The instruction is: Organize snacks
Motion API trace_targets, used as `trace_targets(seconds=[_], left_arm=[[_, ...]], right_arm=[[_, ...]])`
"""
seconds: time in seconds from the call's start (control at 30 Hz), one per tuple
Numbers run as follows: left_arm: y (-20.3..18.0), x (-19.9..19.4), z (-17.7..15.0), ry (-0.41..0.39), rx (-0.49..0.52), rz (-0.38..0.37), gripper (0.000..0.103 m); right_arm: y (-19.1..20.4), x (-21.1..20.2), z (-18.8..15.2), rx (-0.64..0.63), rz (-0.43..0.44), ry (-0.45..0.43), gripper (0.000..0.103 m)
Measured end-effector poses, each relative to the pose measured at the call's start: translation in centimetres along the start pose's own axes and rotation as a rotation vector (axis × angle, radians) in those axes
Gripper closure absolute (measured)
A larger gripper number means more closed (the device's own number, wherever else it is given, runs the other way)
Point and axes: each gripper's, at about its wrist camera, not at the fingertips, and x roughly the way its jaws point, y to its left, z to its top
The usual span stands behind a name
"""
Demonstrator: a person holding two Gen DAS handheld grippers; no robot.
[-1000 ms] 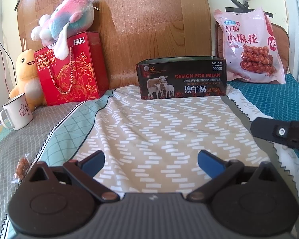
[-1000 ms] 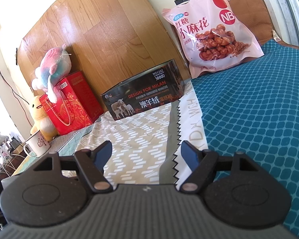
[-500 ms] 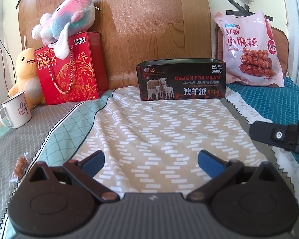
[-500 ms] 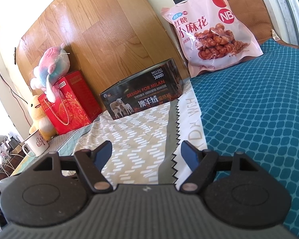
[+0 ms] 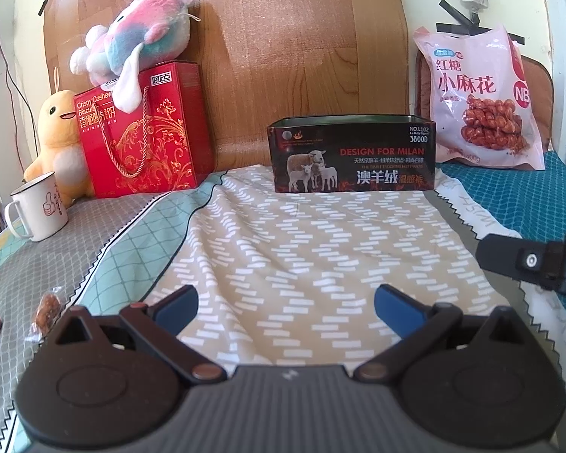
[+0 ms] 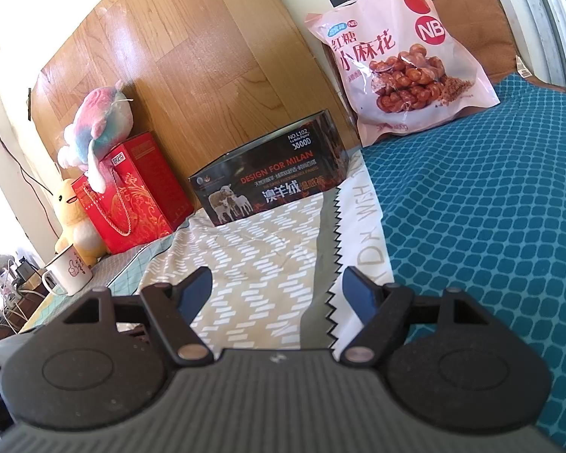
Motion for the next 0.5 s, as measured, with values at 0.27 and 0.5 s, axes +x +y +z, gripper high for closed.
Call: trace_targets(seconds=[0.27, 0.5], left_arm=[[0.1, -0.2, 0.3, 0.018, 0.001, -0.002, 0.0], [-0.3, -1.1, 1.3, 0.01, 0.008, 0.017, 0.0]], right_arm=[[0.0, 0.0, 0.0, 0.002, 0.0, 0.0, 0.024], [-0.1, -0.1, 0.1, 0.003, 0.001, -0.002, 0.024]])
